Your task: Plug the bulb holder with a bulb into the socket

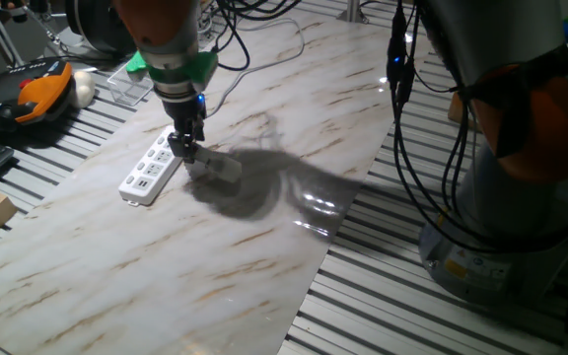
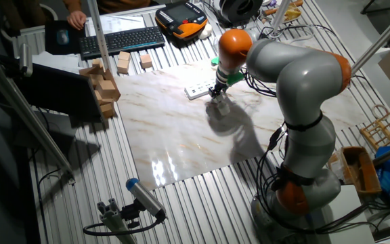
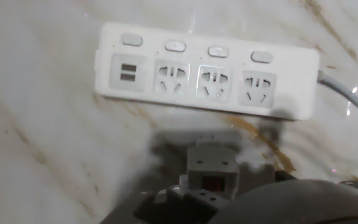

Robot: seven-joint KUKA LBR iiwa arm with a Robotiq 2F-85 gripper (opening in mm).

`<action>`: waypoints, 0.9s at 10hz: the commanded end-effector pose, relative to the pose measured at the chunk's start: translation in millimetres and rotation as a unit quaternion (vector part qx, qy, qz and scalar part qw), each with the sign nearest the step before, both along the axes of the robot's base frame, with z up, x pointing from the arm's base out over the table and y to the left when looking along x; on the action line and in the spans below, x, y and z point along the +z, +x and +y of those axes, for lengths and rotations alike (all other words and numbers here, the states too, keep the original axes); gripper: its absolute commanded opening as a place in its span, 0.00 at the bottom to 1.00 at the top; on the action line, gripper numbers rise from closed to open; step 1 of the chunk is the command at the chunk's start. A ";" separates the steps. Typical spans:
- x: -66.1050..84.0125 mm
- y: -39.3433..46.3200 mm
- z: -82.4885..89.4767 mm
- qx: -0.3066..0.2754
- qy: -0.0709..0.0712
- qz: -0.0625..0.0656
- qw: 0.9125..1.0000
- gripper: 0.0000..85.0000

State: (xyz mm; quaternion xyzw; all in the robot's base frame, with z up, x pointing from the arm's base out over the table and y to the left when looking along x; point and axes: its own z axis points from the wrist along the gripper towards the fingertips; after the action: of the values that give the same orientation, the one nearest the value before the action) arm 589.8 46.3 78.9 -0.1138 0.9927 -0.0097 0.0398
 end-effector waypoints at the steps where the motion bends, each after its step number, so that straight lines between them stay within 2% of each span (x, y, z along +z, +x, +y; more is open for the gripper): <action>1: 0.3 0.4 -0.5 -0.001 -0.001 -0.007 1.000 0.60; 2: -0.3 0.0 -1.3 -0.002 -0.002 -0.010 1.000 0.60; 5: -8.2 -5.2 -1.0 -0.013 0.004 -0.037 0.999 0.60; 7: -10.0 -7.0 -0.2 -0.014 0.010 -0.041 0.999 0.60; 8: -8.9 -6.6 0.3 -0.012 0.013 -0.043 0.999 0.40; 9: -8.8 -6.5 0.0 -0.007 0.011 -0.046 0.999 0.40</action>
State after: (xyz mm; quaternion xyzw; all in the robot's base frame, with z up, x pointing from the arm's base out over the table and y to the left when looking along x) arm 583.3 46.3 70.2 -0.1071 0.9905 -0.0041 0.0866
